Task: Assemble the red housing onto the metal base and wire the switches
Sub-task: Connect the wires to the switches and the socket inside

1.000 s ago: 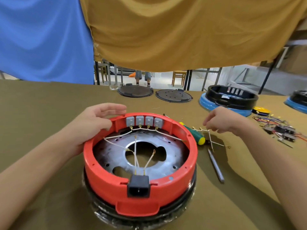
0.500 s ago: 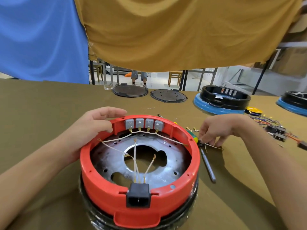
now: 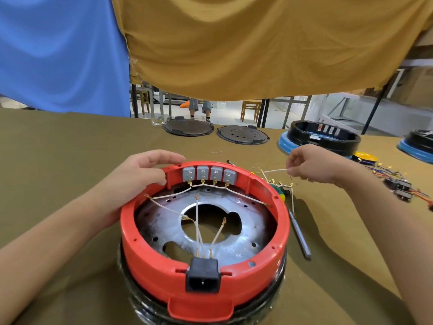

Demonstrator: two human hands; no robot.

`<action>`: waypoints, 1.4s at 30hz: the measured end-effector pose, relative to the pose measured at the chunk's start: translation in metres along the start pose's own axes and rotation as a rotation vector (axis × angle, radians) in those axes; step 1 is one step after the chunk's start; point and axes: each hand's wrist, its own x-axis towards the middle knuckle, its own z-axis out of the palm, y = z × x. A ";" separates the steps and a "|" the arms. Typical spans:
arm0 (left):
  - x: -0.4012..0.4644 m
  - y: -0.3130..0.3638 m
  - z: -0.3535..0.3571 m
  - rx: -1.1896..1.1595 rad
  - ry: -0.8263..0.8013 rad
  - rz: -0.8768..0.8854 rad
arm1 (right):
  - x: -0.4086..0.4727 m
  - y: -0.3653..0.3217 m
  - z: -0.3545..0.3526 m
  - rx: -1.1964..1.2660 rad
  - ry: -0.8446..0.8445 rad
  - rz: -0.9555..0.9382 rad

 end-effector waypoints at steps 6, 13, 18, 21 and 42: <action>0.000 0.002 0.000 0.052 -0.009 -0.004 | 0.001 -0.006 0.002 0.118 0.119 -0.069; -0.001 0.003 -0.001 0.076 -0.017 -0.001 | -0.001 -0.014 0.014 0.255 0.056 -0.038; -0.001 0.003 -0.001 0.079 -0.021 -0.006 | -0.006 -0.019 0.011 0.300 -0.120 -0.052; -0.001 0.004 -0.001 0.083 -0.011 0.006 | -0.004 -0.020 0.010 0.431 -0.052 -0.048; -0.010 0.023 -0.002 0.504 0.061 0.190 | -0.037 -0.088 0.014 0.564 0.062 -0.427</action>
